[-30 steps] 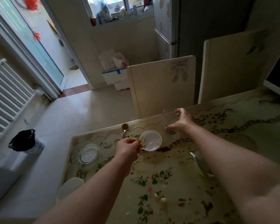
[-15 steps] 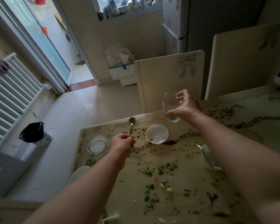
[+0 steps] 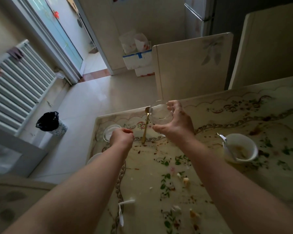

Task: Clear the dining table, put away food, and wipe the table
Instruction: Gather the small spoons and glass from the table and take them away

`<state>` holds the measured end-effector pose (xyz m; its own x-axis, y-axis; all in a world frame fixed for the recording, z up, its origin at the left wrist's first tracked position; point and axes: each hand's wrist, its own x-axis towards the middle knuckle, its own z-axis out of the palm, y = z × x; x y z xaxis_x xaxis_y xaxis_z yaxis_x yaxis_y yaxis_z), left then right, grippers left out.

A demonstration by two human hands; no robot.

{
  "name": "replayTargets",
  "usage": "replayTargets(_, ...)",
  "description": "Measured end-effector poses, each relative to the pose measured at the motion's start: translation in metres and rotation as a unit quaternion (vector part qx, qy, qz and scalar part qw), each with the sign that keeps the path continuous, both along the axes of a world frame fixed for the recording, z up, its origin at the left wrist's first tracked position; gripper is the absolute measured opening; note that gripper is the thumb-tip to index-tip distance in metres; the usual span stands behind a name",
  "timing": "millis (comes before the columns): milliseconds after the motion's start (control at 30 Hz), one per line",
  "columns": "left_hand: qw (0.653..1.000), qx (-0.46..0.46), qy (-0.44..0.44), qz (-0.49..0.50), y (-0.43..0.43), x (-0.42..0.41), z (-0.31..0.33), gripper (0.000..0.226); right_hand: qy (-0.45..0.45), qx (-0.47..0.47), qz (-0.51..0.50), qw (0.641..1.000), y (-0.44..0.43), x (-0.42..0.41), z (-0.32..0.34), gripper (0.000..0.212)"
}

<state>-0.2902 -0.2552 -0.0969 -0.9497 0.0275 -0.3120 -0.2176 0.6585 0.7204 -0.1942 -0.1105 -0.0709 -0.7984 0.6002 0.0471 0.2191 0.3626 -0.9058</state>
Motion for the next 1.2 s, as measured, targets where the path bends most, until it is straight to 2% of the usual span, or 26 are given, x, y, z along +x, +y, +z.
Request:
replayTargets(200,0.996,-0.078,-0.005,-0.044,0.016,-0.019,-0.015,0.006,0.012,-0.006,-0.047,0.999,-0.008,0.007,-0.035,0.082)
replayTargets(333,0.988,-0.143,0.002,-0.063,0.03,-0.028,-0.03,0.017,0.008,-0.036,-0.036,0.999,-0.013,0.01,-0.058,0.085)
replayTargets(467,0.977,-0.202,0.02,-0.067,0.042,-0.038,-0.047,0.025,-0.005,-0.024,-0.032,0.999,-0.01,0.011,-0.07,0.084)
replayTargets(600,0.974,-0.215,0.014,-0.067,0.049,-0.043,-0.057,0.038,-0.004,-0.017,-0.035,0.999,-0.003,0.016,-0.078,0.081)
replayTargets(733,0.969,-0.236,0.007,-0.07,0.056,-0.049,-0.057,0.035,0.002,-0.03,-0.041,0.999,0.002,0.015,-0.083,0.081)
replayTargets(867,0.971,-0.23,-0.005,-0.059,0.058,-0.051,-0.059,0.028,0.003,-0.026,-0.043,0.999,0.005,0.014,-0.083,0.082)
replayTargets(967,0.98,-0.193,-0.02,-0.044,0.057,-0.052,-0.059,0.018,0.005,-0.03,-0.042,0.999,0.006,0.015,-0.081,0.083)
replayTargets(1200,0.997,-0.073,-0.031,0.002,0.049,-0.048,-0.041,0.026,-0.007,-0.037,-0.042,0.998,0.002,0.021,-0.073,0.082)
